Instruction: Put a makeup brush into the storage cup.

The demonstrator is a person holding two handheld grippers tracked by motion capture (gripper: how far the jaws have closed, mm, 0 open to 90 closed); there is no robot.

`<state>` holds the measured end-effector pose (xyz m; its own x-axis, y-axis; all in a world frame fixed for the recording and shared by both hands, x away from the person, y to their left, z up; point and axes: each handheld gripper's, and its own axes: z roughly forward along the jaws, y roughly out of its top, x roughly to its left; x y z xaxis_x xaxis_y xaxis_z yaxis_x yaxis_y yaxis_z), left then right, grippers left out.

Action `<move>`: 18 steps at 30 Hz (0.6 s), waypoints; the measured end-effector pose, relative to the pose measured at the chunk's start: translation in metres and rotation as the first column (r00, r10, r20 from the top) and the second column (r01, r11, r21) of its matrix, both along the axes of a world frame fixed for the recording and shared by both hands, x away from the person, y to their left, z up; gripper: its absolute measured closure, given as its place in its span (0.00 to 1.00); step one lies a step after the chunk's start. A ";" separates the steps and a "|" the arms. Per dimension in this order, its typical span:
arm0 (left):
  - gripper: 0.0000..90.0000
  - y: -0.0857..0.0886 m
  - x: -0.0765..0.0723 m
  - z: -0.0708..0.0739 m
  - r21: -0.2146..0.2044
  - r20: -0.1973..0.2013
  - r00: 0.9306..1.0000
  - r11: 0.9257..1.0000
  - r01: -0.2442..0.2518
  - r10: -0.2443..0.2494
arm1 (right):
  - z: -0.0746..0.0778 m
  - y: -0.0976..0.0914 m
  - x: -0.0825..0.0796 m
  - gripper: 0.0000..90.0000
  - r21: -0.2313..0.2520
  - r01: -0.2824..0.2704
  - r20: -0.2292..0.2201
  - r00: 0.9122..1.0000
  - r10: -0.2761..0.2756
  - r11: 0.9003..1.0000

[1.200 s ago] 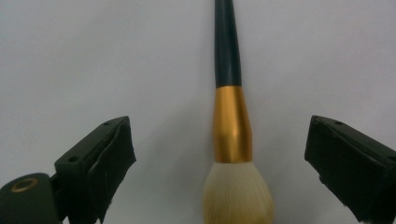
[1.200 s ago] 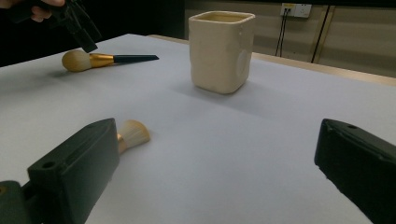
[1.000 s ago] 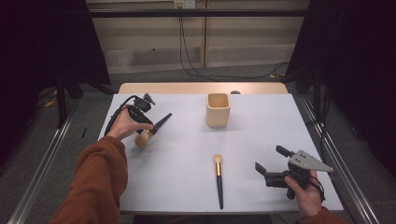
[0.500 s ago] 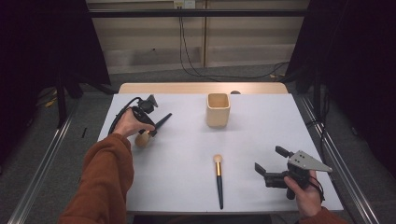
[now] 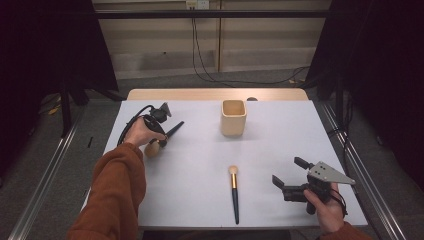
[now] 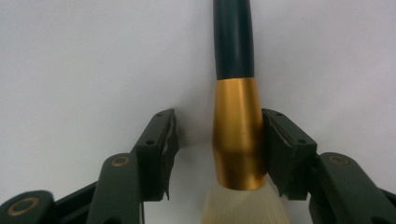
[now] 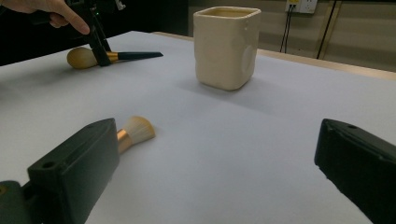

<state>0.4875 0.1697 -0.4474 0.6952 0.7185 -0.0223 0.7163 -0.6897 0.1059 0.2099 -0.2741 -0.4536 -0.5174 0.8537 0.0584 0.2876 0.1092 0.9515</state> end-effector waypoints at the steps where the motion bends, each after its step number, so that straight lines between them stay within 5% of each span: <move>1: 0.53 -0.001 0.000 0.000 0.004 0.002 1.000 1.000 0.010 -0.010 | 0.000 0.000 0.000 0.00 -0.002 -0.003 0.000 1.000 0.003 1.000; 18: 0.74 -0.009 -0.005 0.001 0.030 -0.026 0.999 0.999 0.045 -0.044 | -0.001 0.000 0.000 0.00 -0.006 -0.009 -0.007 1.000 0.009 1.000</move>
<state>0.4829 0.1606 -0.4463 0.7261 0.6873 -0.0187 0.6868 -0.7238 0.0667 0.2100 -0.2738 -0.4545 -0.5250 0.8492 0.0572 0.2936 0.1176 0.9487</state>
